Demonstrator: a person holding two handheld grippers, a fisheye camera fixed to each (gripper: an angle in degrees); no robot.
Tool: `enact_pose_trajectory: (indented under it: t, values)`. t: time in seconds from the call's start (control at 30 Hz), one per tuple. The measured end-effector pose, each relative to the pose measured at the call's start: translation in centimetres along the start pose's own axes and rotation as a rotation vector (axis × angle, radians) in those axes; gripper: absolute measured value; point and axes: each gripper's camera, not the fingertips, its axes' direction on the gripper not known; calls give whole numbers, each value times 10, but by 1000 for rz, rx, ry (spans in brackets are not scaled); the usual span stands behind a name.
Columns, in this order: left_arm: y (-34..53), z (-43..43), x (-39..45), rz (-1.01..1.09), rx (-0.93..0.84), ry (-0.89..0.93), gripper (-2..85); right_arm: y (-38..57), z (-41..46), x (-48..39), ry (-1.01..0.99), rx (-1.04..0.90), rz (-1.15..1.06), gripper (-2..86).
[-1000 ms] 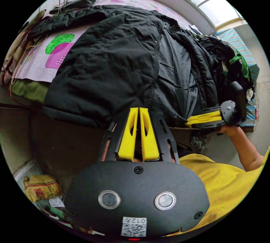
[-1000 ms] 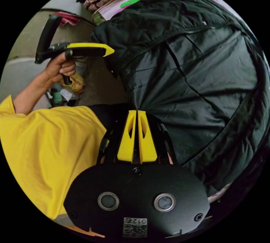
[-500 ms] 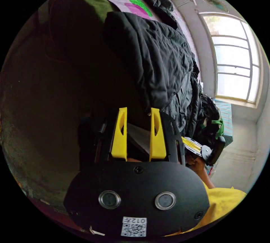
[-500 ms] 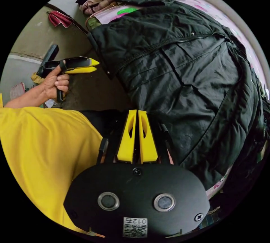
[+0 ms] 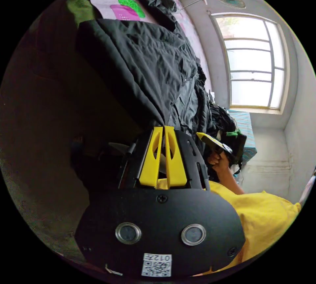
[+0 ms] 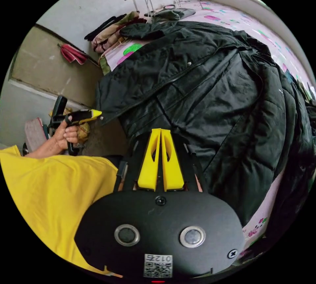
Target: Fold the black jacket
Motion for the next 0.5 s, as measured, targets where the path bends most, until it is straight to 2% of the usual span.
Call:
enact_pose_trajectory:
  t: [0.23, 0.37, 0.5]
  values:
    - [5, -27, 23, 2, 36, 109, -1, -86, -40, 176, -297, 226, 447, 31]
    - [4, -35, 38, -4, 59, 141, -1, -134, -47, 261, -327, 281, 627, 48]
    - [3, -38, 52, 10, 49, 94, -1, -170, -46, 321, -376, 297, 748, 69]
